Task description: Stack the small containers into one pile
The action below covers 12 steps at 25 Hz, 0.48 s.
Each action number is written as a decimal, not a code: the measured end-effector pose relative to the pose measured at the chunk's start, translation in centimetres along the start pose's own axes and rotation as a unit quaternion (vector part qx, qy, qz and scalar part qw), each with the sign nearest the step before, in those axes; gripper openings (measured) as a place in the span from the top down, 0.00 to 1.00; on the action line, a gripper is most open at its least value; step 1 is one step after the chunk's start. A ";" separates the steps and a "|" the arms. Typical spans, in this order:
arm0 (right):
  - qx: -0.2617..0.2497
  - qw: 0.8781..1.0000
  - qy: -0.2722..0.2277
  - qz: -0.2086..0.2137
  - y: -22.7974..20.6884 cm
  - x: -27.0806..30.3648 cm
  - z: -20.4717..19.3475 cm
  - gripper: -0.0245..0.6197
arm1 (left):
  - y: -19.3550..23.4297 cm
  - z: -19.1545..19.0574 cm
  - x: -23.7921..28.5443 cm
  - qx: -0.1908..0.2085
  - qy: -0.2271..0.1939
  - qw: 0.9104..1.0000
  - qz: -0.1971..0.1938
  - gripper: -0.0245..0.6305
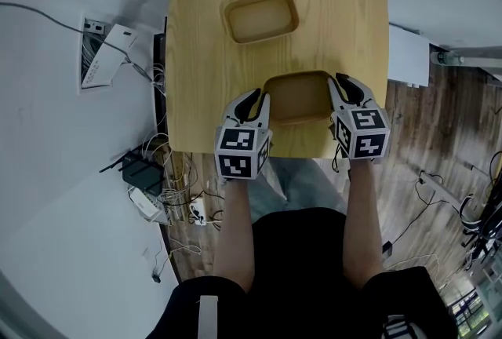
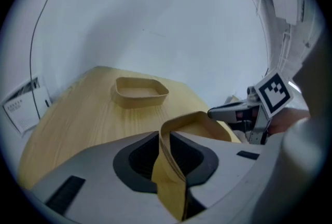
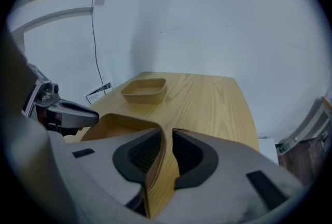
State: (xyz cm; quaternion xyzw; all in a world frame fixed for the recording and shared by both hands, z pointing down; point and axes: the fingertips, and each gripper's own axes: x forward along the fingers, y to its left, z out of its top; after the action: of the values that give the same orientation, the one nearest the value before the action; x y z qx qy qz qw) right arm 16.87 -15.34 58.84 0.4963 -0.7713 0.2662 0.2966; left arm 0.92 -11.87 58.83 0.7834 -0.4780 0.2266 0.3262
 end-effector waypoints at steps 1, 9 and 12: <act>0.006 1.000 0.004 0.005 0.0 0.0 -0.3 0.85 | -0.1 -0.1 0.1 -0.020 0.002 1.000 -0.009 0.82; 0.036 0.998 0.042 0.036 0.9 0.4 -3.5 0.80 | -0.6 -2.3 0.8 -0.023 0.048 0.999 0.011 0.81; 0.053 0.997 0.044 0.040 1.1 0.1 -4.1 0.81 | -0.7 -2.4 0.4 -0.031 0.049 0.998 0.024 0.83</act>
State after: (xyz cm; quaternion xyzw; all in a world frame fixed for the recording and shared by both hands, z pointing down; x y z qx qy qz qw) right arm 16.55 -12.12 61.58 0.4675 -0.7616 0.3401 0.2928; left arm 1.63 -10.16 60.55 0.7494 -0.4869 0.2572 0.3676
